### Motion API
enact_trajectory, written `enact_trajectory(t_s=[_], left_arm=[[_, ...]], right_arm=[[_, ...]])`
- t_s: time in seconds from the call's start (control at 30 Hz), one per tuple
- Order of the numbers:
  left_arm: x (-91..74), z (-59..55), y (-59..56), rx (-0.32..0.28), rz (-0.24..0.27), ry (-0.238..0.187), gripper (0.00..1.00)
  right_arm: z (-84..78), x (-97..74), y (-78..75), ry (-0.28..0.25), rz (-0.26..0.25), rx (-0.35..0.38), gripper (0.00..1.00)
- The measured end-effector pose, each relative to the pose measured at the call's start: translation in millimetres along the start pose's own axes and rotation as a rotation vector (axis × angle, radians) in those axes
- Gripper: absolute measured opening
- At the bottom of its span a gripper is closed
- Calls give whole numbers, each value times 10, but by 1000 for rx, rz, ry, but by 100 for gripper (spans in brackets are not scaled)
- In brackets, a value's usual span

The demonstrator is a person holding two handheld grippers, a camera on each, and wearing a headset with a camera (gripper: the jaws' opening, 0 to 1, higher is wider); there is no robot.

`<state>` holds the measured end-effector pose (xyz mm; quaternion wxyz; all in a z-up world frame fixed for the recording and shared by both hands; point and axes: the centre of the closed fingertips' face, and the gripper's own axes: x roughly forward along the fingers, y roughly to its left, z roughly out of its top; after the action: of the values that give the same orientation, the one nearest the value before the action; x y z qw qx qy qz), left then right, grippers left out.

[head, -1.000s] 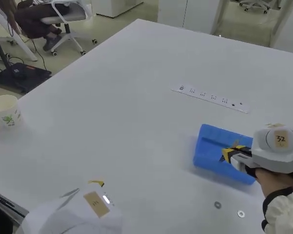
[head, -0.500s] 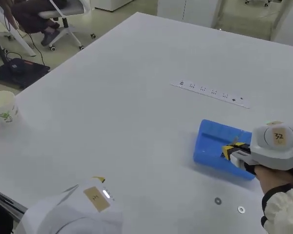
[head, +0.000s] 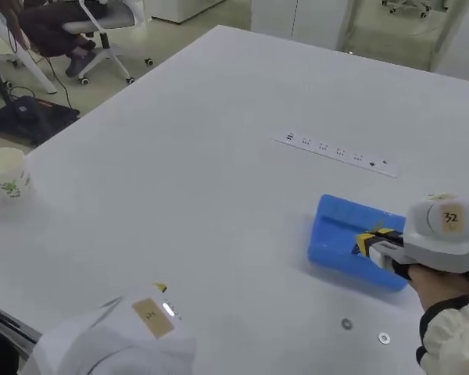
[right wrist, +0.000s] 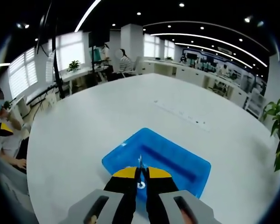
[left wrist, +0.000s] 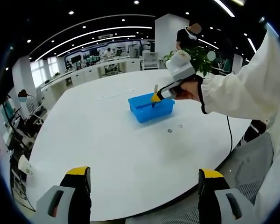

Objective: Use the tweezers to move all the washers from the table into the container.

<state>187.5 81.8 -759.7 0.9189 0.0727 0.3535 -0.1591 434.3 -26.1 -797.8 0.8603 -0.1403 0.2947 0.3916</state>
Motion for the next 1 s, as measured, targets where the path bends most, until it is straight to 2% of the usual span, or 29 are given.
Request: enact_trajectory(t_s=[0.33,0.53,0.8,1.0], left_arm=[[-58,47,-35,16,2,-23,98],[-88,79,-49,24,6,-36,98],[-120,126,-61,27,10,-54,97],[-136,99,-81,34,5,-53,98]], right_arm=[[238,-331,97,-100,-1,5,2],[279,-499,188,-136,15,41,2],[187,-622,234,-145,5,57,2],[60,-656,245,-138,1,70,2]])
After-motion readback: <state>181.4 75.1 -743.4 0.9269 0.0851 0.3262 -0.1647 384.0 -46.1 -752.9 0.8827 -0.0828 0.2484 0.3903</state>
